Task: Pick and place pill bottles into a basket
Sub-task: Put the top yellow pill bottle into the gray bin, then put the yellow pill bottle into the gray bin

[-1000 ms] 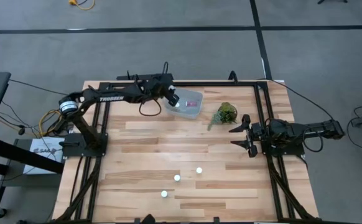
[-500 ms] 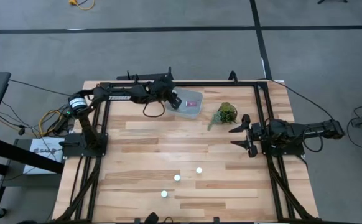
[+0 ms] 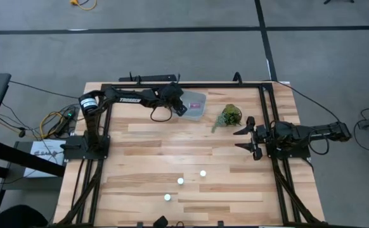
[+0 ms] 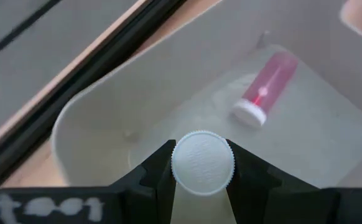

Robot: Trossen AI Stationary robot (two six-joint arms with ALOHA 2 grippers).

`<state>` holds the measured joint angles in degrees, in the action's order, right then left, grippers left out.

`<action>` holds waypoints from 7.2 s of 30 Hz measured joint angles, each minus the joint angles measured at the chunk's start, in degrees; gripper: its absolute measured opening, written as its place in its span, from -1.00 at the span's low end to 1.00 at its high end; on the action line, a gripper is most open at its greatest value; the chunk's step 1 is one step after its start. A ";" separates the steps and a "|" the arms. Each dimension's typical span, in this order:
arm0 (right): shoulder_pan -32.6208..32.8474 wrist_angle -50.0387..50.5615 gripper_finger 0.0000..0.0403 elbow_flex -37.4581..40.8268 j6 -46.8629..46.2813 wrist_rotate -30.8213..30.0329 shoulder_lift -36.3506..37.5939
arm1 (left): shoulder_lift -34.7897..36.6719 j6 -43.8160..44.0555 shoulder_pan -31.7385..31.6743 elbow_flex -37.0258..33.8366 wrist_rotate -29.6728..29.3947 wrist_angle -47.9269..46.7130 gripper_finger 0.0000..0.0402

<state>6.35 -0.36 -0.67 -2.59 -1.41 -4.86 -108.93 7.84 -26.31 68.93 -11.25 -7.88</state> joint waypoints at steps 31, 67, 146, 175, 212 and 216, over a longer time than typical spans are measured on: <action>0.00 -0.04 0.14 -0.02 0.01 -0.09 -0.01 | 0.23 -7.90 0.23 7.29 -3.06 -8.75 -0.17; 0.01 -0.02 0.14 -0.02 0.02 -0.09 0.02 | 2.89 -5.63 42.46 16.55 14.76 -12.18 -0.17; 0.00 -0.02 0.14 -0.07 0.01 -0.11 -0.01 | -11.34 -1.44 37.30 6.33 19.71 14.41 0.19; 0.00 -0.02 0.14 -0.07 0.00 -0.04 -0.01 | 2.10 -6.08 26.94 6.40 -3.62 13.43 -0.50; 0.00 -0.01 0.14 -0.07 0.00 -0.07 -0.01 | 0.31 0.49 8.49 -0.58 -2.68 14.85 -0.47; 0.00 -0.02 0.14 -0.07 0.00 -0.07 -0.01 | 0.05 0.50 8.32 -0.58 -4.05 13.92 -0.47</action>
<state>6.35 -0.38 -0.73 -2.59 -1.48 -4.86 -108.88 8.34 -18.00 68.36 -15.29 6.04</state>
